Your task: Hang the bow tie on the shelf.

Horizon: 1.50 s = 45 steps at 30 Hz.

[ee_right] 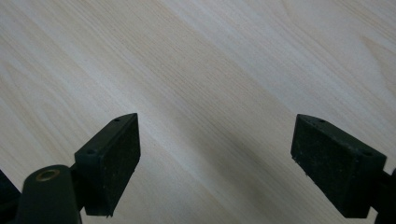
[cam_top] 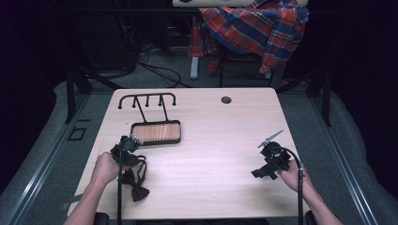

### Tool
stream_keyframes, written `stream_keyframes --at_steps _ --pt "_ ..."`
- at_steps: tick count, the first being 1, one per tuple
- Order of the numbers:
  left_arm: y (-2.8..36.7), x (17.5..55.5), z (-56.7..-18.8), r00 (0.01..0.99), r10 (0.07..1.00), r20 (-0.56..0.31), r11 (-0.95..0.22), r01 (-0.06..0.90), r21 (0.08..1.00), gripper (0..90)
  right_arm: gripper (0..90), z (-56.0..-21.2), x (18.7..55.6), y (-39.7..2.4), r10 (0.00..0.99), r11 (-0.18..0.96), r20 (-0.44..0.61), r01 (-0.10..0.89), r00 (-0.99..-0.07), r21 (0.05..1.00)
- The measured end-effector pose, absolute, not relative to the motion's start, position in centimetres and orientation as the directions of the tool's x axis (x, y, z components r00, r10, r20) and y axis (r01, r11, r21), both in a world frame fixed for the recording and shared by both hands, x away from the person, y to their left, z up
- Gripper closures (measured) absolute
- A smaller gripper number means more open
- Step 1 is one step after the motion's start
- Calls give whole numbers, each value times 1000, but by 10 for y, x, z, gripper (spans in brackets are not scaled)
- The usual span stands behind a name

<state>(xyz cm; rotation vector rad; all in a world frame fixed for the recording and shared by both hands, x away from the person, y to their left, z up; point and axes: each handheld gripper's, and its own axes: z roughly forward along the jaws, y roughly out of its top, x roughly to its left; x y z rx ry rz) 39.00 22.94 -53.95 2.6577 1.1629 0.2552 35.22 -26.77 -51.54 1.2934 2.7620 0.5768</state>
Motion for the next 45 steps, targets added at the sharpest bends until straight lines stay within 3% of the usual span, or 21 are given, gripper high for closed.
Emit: stream_keyframes --at_steps 8,36,45 --pt "228 389 -540 677 732 78 -670 693 267 756 157 -516 352 -266 752 575 123 736 -647 357" --pt "227 386 -543 705 703 88 -703 672 233 884 157 -516 351 -266 751 590 103 733 -652 339" --pt "228 380 -530 696 711 103 -690 661 294 887 157 -516 352 -266 747 594 107 732 -656 334"
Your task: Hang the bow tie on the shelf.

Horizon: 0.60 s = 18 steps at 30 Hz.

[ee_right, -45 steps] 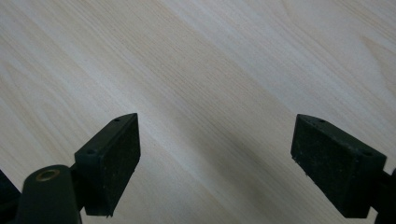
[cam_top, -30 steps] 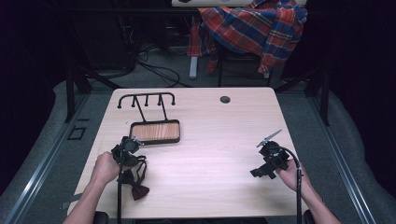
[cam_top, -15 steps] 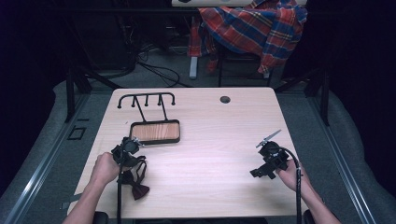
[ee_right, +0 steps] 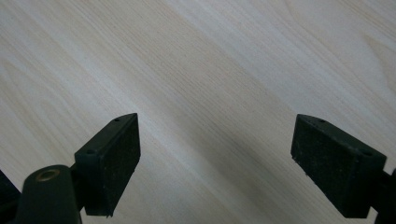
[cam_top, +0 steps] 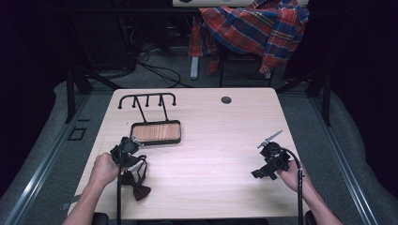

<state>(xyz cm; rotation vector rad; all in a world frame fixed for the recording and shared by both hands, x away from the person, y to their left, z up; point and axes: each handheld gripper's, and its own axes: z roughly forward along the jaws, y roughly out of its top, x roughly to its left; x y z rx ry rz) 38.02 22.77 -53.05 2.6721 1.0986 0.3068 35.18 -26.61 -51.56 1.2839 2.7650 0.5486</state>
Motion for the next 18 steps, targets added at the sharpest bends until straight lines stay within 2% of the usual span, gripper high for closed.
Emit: stream_keyframes --at_steps 18 --pt "234 363 -507 658 742 126 -646 653 396 889 157 -516 351 -265 746 599 99 728 -659 334"
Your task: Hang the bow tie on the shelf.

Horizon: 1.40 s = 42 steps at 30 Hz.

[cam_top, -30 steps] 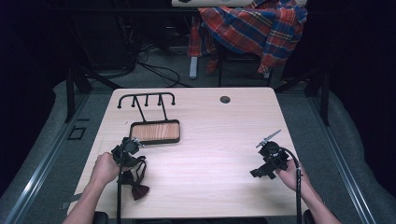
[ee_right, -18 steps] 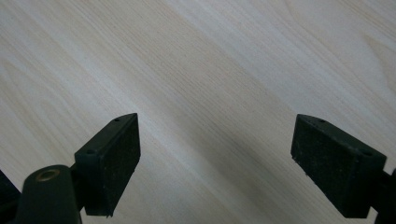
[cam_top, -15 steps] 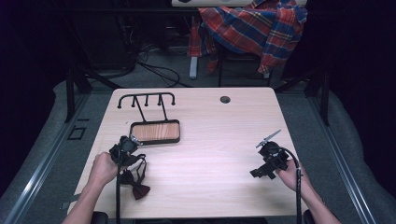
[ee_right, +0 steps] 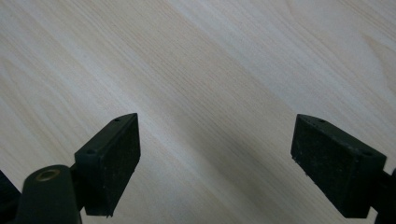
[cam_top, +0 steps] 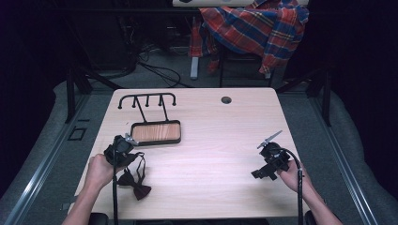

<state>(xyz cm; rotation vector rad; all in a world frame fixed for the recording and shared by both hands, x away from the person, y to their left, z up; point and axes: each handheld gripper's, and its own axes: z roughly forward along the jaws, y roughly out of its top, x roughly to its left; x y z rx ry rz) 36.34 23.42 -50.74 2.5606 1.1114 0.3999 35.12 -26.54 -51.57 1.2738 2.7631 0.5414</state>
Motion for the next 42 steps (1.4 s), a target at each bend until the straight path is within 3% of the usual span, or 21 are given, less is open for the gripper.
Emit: stream_keyframes --at_steps 22,42 --pt "243 353 -477 590 790 167 -570 605 556 892 157 -517 351 -265 744 596 108 728 -660 338" --pt "259 363 -450 513 842 166 -493 609 622 891 157 -517 349 -263 742 617 72 721 -667 316"
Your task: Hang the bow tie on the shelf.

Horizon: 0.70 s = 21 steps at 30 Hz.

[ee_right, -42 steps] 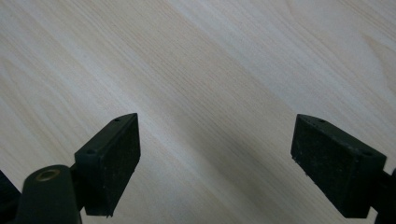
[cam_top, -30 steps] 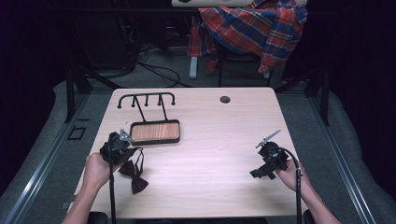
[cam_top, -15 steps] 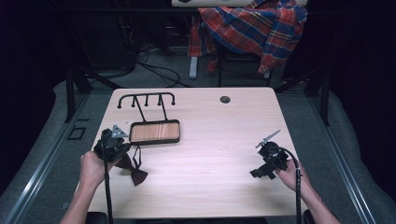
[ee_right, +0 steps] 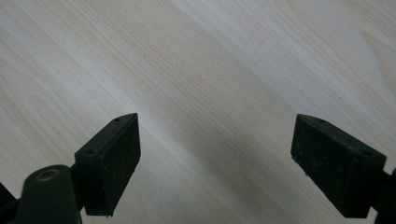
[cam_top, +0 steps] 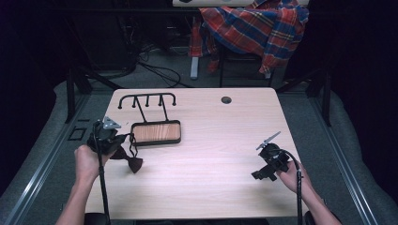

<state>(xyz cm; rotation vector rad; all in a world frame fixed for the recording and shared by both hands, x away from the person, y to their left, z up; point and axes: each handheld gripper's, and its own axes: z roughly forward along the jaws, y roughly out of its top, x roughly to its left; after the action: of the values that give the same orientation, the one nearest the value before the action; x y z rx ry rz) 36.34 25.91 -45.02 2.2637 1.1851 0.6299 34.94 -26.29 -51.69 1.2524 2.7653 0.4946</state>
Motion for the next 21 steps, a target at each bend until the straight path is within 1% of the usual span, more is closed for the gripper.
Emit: stream_keyframes --at_steps 2,9,13,15,17,18,19,21 --pt "259 363 -450 510 844 166 -490 609 623 891 157 -518 348 -262 748 604 74 723 -659 334" --pt "263 364 -446 501 847 177 -492 614 617 891 157 -517 348 -260 737 622 68 714 -672 322" --pt "267 366 -441 491 855 168 -477 616 627 891 156 -517 348 -259 736 619 73 713 -673 330" --pt "268 369 -439 484 857 178 -478 615 627 891 157 -518 347 -259 736 617 76 712 -673 335" --pt "268 371 -436 485 855 184 -482 613 626 891 162 -519 347 -259 738 618 76 716 -671 324" --pt "268 371 -435 482 857 184 -479 611 630 891 161 -517 348 -260 727 637 62 706 -683 307" --pt "268 371 -434 481 857 186 -479 608 633 891 158 -518 346 -260 738 620 61 711 -672 332" --pt "269 372 -433 480 857 188 -480 610 630 891 154 -516 346 -261 734 627 56 707 -677 328"
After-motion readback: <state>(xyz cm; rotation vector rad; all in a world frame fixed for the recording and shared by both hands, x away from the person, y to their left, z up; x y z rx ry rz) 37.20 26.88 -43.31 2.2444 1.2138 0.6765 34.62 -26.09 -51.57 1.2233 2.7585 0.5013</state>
